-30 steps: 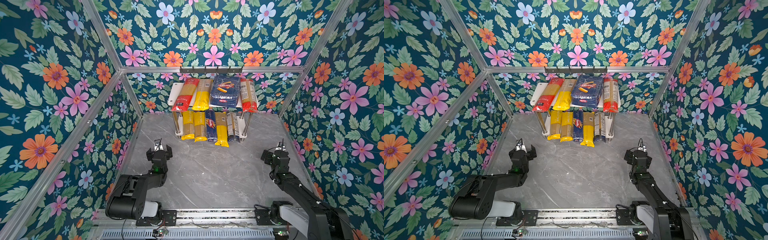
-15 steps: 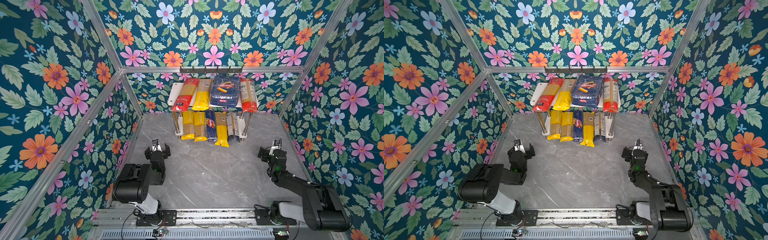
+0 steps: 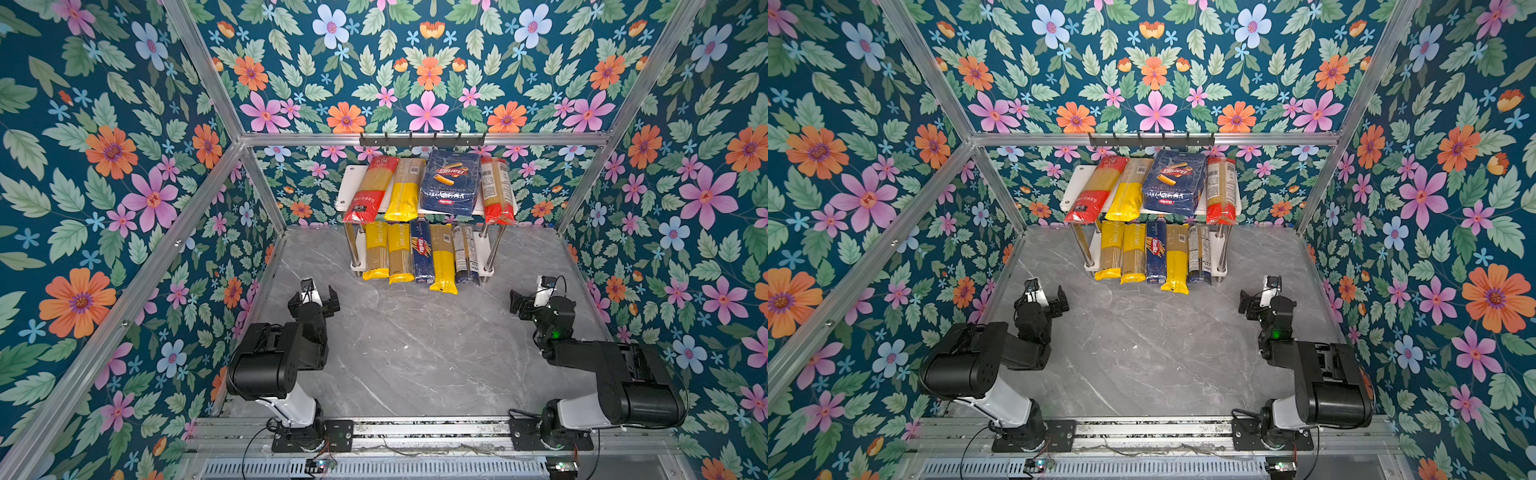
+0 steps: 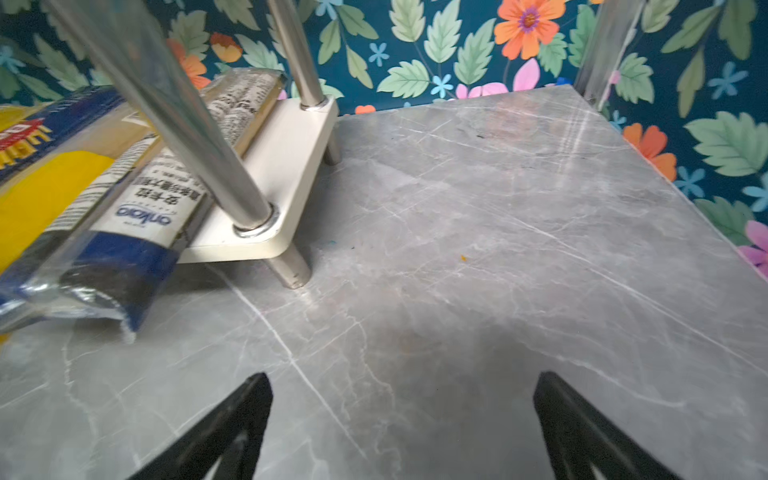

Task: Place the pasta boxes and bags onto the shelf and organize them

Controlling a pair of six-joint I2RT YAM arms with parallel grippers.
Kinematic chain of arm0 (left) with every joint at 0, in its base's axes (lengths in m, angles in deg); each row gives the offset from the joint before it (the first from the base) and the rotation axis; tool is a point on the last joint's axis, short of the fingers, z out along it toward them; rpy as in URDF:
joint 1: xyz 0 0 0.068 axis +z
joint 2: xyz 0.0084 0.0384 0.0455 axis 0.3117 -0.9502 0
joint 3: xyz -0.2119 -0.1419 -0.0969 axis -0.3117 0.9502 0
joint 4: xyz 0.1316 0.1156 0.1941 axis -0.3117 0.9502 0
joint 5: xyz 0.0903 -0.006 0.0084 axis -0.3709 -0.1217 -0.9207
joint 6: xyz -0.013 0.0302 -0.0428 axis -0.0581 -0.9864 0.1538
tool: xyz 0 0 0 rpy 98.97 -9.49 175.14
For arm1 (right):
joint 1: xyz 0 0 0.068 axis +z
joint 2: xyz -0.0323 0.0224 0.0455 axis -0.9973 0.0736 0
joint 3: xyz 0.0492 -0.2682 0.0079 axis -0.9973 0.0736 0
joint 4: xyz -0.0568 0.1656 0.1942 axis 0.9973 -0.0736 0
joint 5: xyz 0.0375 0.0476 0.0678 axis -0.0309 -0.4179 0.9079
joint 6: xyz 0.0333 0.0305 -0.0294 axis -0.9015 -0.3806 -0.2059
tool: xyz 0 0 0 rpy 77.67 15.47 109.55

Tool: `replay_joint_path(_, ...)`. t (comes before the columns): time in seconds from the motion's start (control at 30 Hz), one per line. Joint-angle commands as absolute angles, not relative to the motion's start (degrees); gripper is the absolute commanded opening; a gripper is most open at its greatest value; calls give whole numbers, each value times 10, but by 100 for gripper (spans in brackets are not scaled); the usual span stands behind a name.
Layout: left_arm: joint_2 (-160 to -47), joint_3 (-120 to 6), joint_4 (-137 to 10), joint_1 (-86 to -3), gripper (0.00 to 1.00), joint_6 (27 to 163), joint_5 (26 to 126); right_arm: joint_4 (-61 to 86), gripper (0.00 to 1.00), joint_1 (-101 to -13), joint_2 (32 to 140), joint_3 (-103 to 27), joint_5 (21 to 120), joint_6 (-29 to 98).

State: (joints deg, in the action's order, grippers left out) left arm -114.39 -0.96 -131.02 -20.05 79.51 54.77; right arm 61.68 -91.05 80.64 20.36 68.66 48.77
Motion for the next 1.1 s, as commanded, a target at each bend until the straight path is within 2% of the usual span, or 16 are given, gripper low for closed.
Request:
replay_joint_path(0.0, -1143, -10, -1325, -200, 100, 798, 556, 617, 99, -911, 807, 202, 703, 486)
replay_joint_path(1.07, -1142, -4, -1334, -200, 100, 795, 555, 617, 99, -911, 807, 202, 702, 486)
